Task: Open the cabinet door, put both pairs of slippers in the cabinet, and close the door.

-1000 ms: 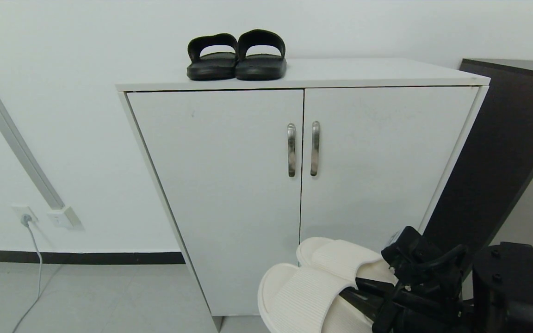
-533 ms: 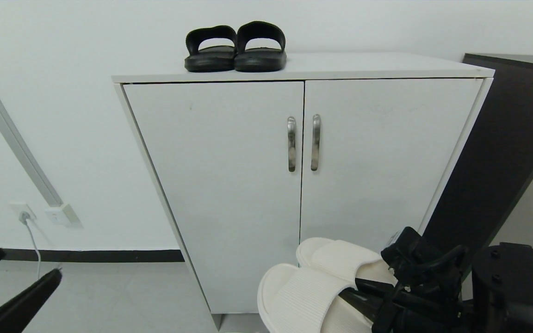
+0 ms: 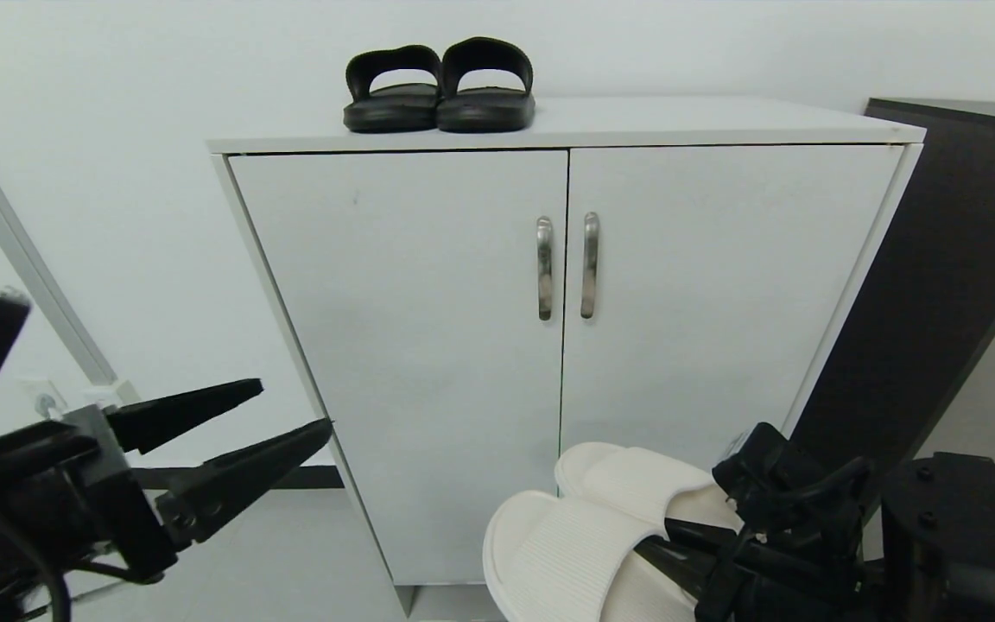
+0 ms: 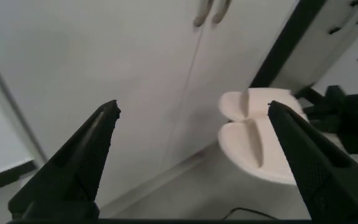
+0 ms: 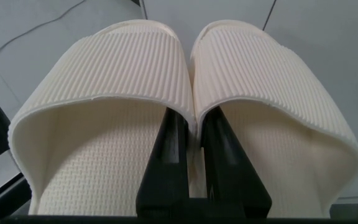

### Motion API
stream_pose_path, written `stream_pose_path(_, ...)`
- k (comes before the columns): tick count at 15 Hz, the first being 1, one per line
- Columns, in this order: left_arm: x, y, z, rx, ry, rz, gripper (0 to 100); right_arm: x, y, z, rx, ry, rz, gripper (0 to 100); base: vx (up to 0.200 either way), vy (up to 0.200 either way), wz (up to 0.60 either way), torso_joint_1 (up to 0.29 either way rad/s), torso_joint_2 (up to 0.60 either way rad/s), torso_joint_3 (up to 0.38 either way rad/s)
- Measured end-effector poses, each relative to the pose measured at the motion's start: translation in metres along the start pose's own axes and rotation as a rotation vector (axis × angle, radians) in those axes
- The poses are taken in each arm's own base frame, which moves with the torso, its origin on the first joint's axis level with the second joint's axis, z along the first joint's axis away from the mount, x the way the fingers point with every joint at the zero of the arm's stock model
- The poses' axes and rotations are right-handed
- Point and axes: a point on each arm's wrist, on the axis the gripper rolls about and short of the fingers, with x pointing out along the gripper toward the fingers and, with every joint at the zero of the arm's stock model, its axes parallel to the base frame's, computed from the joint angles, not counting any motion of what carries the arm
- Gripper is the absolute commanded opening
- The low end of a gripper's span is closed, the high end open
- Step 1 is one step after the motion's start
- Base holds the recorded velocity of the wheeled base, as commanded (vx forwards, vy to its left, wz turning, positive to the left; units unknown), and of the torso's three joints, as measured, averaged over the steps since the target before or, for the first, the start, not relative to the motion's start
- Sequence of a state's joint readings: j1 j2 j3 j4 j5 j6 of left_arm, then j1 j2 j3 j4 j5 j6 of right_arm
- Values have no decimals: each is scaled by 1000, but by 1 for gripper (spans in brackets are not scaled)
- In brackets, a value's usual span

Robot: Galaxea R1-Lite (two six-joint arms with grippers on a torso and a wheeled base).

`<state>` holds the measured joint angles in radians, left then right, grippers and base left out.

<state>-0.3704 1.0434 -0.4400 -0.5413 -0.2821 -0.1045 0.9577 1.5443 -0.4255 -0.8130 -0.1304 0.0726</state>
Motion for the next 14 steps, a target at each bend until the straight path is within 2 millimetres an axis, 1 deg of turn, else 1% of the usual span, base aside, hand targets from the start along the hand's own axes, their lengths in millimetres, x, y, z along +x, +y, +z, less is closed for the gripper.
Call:
stream_pose_path(4,38,-11,22,-68,-9,-112,100,2,-2,-1,3,7,-11,0,0,0,0,0,0,0)
stream_pose_path(10,91,-34,41,-66,-9,-240,100,7,-3,-6,1,32,-15,0,0,0,0,0,0,0)
stream_pose_path(12,107,-37,48,-64,-15,-260,100,8,-3,-7,0,38,-15,0,0,0,0,0,0,0)
stream_pose_path(14,126,-39,56,-63,-24,-278,100,9,-3,-8,0,42,-15,0,0,0,0,0,0,0)
